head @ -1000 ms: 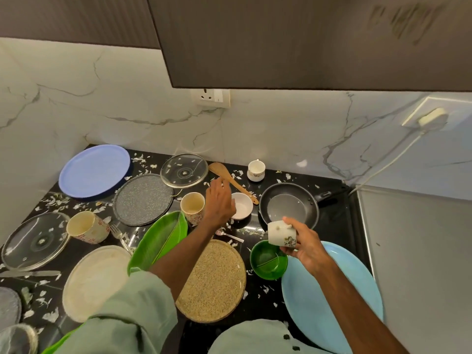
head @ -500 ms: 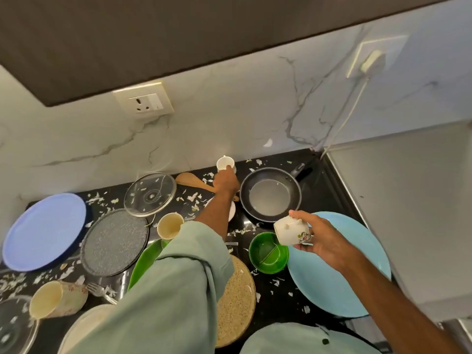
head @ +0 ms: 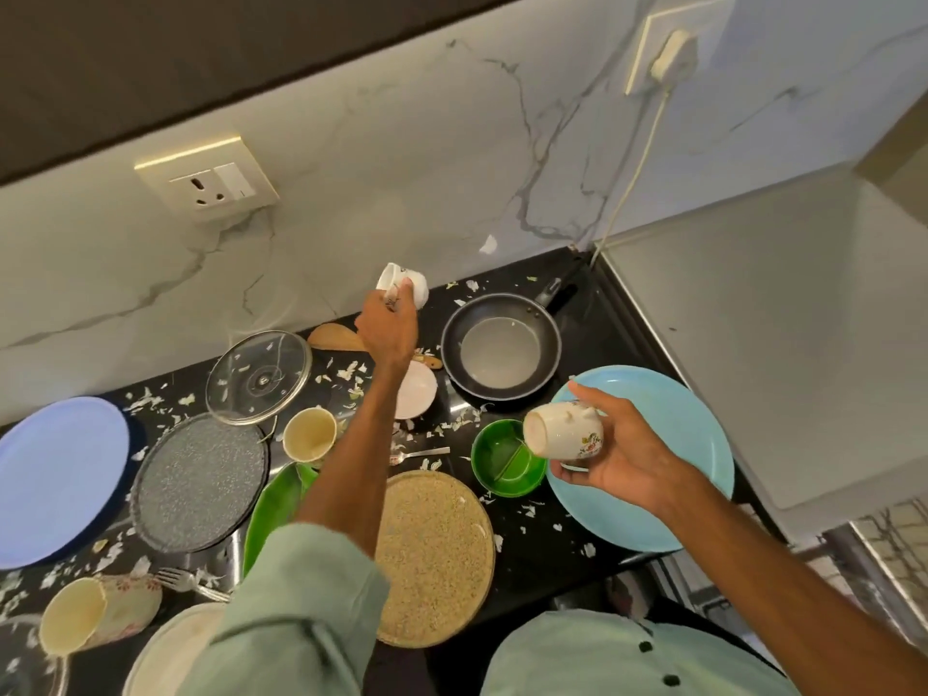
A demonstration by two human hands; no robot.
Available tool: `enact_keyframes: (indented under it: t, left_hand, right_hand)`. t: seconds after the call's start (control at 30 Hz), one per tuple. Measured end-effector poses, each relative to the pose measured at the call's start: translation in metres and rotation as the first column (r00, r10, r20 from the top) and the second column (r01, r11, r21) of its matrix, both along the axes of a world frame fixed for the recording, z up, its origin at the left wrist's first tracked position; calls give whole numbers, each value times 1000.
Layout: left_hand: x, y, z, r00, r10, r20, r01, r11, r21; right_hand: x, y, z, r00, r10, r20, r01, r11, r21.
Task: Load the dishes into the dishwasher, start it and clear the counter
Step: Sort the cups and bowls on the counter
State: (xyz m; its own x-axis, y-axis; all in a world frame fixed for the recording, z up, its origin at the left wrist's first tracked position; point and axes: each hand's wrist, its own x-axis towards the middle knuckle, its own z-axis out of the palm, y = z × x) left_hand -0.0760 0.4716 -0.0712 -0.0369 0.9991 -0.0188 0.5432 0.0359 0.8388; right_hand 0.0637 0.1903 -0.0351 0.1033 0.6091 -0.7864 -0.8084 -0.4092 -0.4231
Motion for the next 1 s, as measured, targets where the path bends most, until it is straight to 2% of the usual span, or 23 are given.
enact_keyframes:
  t: [0.1,0.17,0.23,0.27,0.37,0.43,0.53,0.7,0.9,1.0]
  left_hand:
    - [-6,-40,27,961,-53,271,71,996,-55]
    - [-9,-75,34,895,-86,438,189,962,-197]
    - [-8,-115,38,800,-68,597,349,861,-370]
    - [-4,-135,38,780,-60,623,406,806,-431]
    - [13,-187,36,782,-52,621,500,648,-575]
    - [28,-214,34,762,-117,636,591,528,-610]
    - [59,-250,35,709,-259,655,701,360,-616]
    - [121,-319,35,725,-465,508,668,297,-682]
    - [168,-415,24,489,-742,459,773,125,-622]
    - [191,-468,13,420,-816,396,757,75,-649]
  right_hand:
    - [6,-6,7,1000,20,21,-22,997,76]
    - [13,-14,5,998,37,59,-43,993,107]
    - [23,-25,3,989,58,134,-74,990,123]
    - [28,-32,2,982,67,178,-90,988,125]
    - [44,-61,3,950,74,303,-101,992,74]
    - [58,-89,2,924,63,377,-82,996,36]
    - [78,-138,1,913,14,409,-31,999,35]
    - [100,-211,-7,904,-190,384,208,978,-5]
    - [130,-323,-20,856,-293,426,351,934,-62]
    - [143,-384,-42,838,-356,414,433,895,-107]
